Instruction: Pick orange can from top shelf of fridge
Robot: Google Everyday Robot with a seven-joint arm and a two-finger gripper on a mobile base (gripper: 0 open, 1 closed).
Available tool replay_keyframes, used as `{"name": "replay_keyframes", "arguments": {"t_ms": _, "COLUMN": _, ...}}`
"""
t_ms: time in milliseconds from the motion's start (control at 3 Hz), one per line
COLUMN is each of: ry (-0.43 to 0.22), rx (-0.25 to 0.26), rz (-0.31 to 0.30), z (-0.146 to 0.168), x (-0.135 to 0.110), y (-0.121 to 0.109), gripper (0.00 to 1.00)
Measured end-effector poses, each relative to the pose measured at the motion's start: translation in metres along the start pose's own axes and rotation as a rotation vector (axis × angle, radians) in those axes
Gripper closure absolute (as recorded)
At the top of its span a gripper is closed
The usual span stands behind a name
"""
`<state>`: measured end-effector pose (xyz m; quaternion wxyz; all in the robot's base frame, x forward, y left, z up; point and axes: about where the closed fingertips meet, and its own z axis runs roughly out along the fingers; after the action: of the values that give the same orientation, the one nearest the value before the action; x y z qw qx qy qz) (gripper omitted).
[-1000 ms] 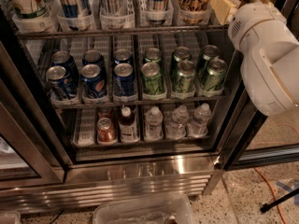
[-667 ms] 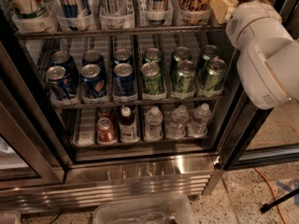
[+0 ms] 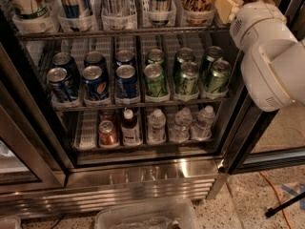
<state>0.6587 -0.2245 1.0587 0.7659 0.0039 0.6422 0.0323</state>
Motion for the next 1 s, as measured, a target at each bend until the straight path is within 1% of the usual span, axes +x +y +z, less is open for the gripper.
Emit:
{"name": "replay_keyframes", "arguments": {"t_ms": 333, "ry": 0.000, "rx": 0.000, "rz": 0.000, "z": 0.0000, "x": 0.0000, "y": 0.0000, "gripper": 0.54}}
{"name": "replay_keyframes", "arguments": {"t_ms": 667, "ry": 0.000, "rx": 0.000, "rz": 0.000, "z": 0.0000, "x": 0.0000, "y": 0.0000, "gripper": 0.79}}
{"name": "replay_keyframes", "arguments": {"t_ms": 1000, "ry": 0.000, "rx": 0.000, "rz": 0.000, "z": 0.0001, "x": -0.0005, "y": 0.0001, "gripper": 1.00}}
